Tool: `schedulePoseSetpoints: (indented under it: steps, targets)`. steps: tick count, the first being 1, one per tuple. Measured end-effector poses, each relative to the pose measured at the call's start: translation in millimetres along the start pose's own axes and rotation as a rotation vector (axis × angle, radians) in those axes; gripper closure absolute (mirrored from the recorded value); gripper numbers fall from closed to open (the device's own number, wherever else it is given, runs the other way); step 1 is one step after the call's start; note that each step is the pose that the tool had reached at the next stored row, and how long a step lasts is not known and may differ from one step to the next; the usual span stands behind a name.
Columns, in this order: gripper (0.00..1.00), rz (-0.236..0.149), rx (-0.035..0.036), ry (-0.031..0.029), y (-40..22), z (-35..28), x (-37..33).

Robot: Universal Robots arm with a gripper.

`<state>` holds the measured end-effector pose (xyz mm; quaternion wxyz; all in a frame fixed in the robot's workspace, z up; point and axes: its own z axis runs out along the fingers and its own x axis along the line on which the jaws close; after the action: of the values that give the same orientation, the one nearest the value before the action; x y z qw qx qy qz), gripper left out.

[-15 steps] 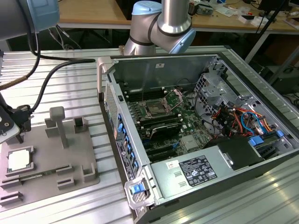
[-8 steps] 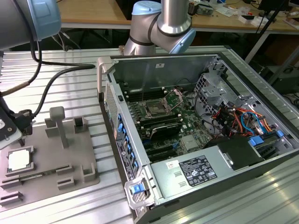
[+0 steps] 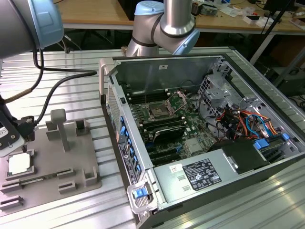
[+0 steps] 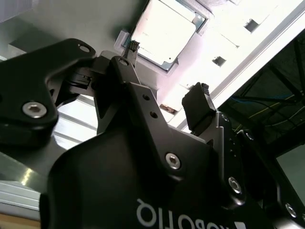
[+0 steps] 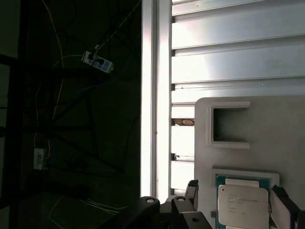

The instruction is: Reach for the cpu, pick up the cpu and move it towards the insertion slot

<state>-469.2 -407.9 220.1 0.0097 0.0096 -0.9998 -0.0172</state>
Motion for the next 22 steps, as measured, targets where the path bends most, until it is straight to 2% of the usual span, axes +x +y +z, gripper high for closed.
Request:
schedulePoseSetpoints:
  steps: [2, 15, 20, 22]
  targets:
    - [0.35, 0.0, 0.0001, 0.0002, -0.2, 3.8, -0.1]
    - [0.35, 0.0, 0.0001, 0.0001, -0.2, 4.2, -0.1]
    - [0.35, 0.0, 0.0001, 0.0, -2.0, 10.1, -0.3]
    - [0.35, 0.0, 0.0023, 0.0002, -2.5, 10.6, -0.8]
